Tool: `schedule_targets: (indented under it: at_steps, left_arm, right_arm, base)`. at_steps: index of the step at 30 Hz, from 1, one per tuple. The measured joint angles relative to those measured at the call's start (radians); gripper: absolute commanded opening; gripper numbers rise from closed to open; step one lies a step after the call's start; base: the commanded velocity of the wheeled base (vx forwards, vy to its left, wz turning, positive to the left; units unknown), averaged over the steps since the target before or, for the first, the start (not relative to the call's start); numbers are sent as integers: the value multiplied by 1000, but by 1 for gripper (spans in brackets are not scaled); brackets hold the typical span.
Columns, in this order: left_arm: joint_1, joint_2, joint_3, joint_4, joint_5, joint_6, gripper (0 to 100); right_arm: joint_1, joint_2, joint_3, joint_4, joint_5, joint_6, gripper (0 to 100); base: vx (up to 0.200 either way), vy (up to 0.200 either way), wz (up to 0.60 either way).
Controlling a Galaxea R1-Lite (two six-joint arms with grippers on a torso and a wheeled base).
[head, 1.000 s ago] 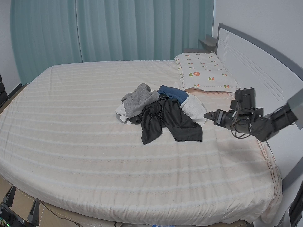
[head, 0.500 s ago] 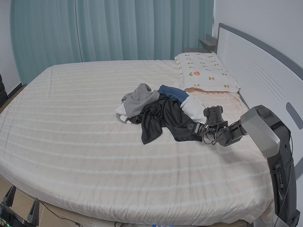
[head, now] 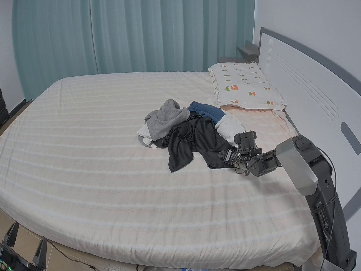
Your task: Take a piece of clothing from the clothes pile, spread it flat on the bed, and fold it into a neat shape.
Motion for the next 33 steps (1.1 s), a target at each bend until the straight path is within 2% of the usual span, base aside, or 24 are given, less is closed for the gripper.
schedule_targets:
  at_steps: [1,2,13,19,26,33]
  left_arm:
    - [0,0,0,0,0,0,100]
    - [0,0,0,0,0,0,100]
    - [0,0,0,0,3,0,100]
    - [0,0,0,0,5,0,100]
    - [0,0,0,0,5,0,100]
    - [0,0,0,-15,5,-16,100]
  right_arm:
    - [0,10,-18,5,-6,0,100]
    - [0,19,-36,13,-10,0,0]
    - [17,74,-117,34,-25,16,0]
    - [21,28,-79,32,-18,134,0]
    - [24,-132,169,-11,79,199,0]
    - [30,-342,511,-181,187,237,0]
  base:
    - [0,0,0]
    - [0,0,0]
    - [0,0,0]
    - [0,0,0]
    - [0,0,0]
    - [0,0,0]
